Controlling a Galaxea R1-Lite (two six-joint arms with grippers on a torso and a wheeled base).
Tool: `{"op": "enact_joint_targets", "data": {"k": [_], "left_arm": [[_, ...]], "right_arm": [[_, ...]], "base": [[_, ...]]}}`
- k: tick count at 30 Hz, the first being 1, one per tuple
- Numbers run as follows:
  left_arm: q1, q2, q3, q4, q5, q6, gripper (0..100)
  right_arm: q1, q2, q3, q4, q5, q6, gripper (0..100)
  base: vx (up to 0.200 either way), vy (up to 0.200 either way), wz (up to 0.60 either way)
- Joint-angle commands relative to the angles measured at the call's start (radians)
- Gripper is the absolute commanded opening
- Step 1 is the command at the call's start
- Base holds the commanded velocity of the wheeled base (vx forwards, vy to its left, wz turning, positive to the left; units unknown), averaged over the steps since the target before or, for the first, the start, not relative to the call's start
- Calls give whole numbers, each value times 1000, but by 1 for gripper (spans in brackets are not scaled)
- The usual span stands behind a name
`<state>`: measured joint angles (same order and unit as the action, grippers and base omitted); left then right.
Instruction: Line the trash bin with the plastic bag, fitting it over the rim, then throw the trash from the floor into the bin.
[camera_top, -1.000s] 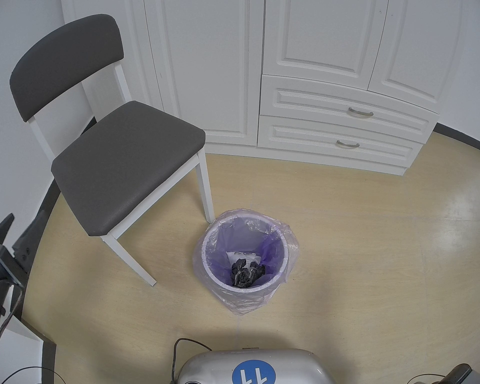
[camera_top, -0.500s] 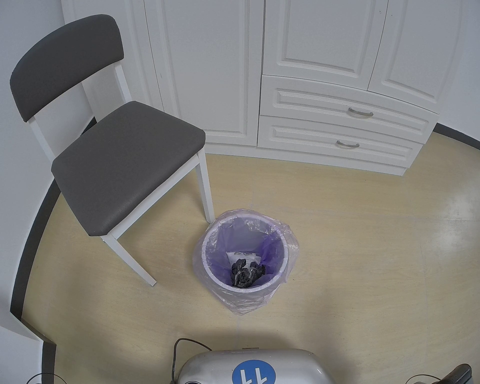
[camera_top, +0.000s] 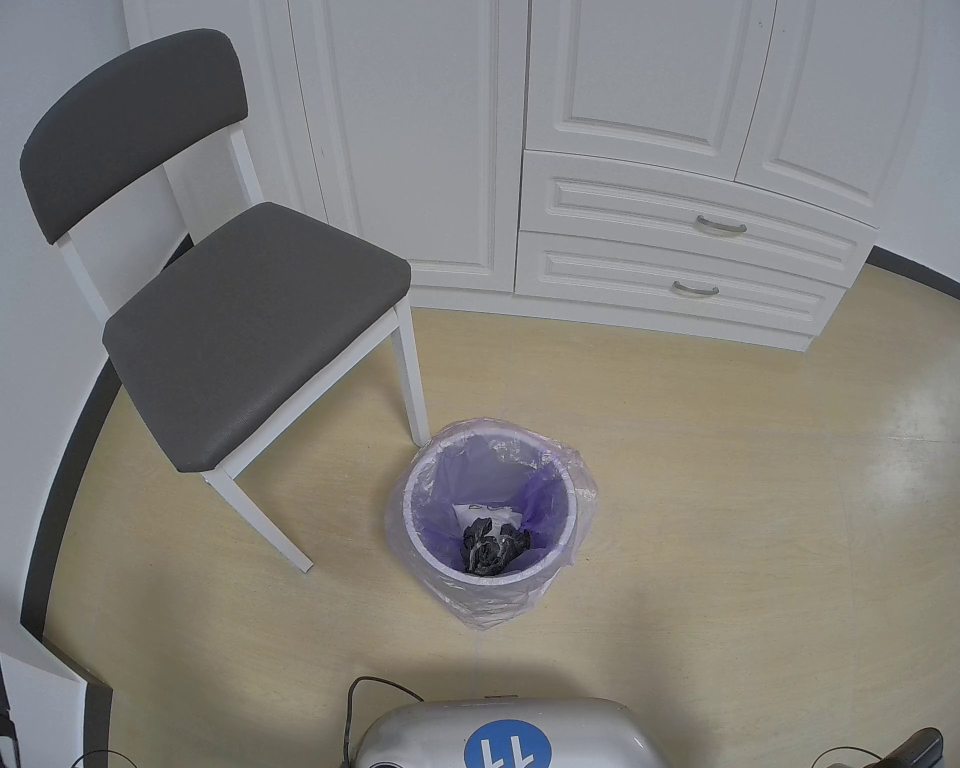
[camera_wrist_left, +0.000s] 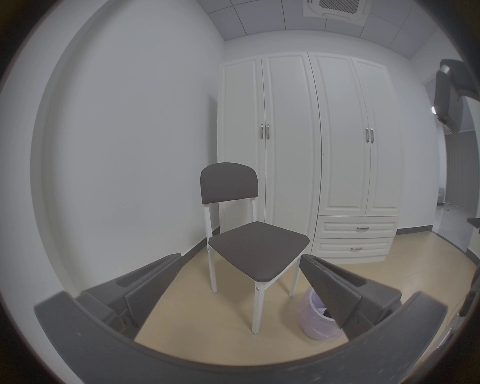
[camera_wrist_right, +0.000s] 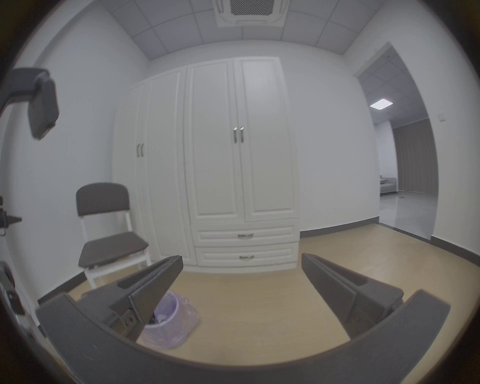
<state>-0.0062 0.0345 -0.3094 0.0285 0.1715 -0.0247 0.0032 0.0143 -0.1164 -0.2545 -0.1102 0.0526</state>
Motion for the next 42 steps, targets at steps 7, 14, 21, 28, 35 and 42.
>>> {"op": "enact_joint_targets", "data": {"k": [7,14,21,28,35,42], "left_arm": [[5,-34,118,-2,57,5,100],[5,-33,262,-9,57,-9,100],[5,-34,292,-53,-12,-54,100],[5,-34,309,-36,-136,-18,100],[5,-34,309,-33,-141,14,100],[3,-34,309,-33,-141,14,100]], "right_arm": [[0,-14,116,15,92,-96,100],[0,-14,116,46,87,-56,100],[-2,-14,116,142,81,-60,100],[-2,-14,116,189,67,-28,100],[-3,-14,116,190,75,-45,100],[-3,-14,116,192,135,-99,100]], "base": [[0,0,0],[0,0,0],[0,0,0],[0,0,0],[0,0,0],[0,0,0]]}}
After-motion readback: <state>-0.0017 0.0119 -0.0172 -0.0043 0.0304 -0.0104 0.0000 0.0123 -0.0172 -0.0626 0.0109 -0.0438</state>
